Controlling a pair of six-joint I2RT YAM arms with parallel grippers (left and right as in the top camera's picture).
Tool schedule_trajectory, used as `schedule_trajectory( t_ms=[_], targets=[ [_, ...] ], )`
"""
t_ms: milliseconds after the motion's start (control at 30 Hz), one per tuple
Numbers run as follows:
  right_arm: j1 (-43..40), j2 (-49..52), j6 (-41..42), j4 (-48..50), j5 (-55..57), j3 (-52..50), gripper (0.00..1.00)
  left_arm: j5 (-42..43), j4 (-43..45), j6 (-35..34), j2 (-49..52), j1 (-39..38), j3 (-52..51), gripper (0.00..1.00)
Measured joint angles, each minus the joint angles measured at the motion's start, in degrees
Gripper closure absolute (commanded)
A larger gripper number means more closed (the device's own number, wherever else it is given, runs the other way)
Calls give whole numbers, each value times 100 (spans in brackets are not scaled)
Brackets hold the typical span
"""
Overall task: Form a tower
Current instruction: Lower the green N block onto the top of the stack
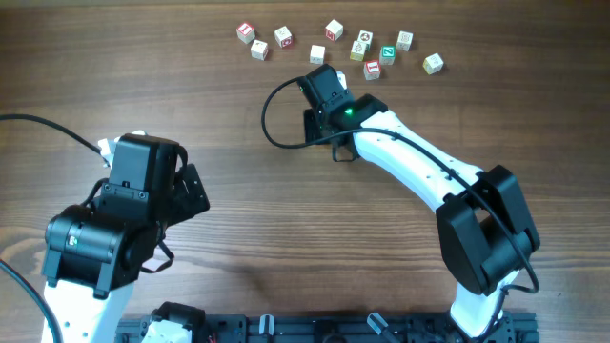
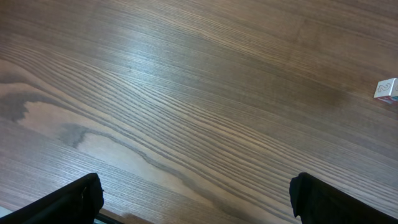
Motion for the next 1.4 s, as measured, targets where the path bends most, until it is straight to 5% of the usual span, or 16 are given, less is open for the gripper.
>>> schedule_trajectory(
  t_ms=[267,667,1300,1400],
  targets=[
    [0,-4,0,15,-2,0,89,0,0,0,0,0,0,0],
    [0,-4,0,13,-2,0,66,0,0,0,0,0,0,0],
    [0,-11,-179,-26,-9,0,65,0,0,0,0,0,0,0],
    [0,-11,-216,-33,-28,0,58,0,0,0,0,0,0,0]
  ],
)
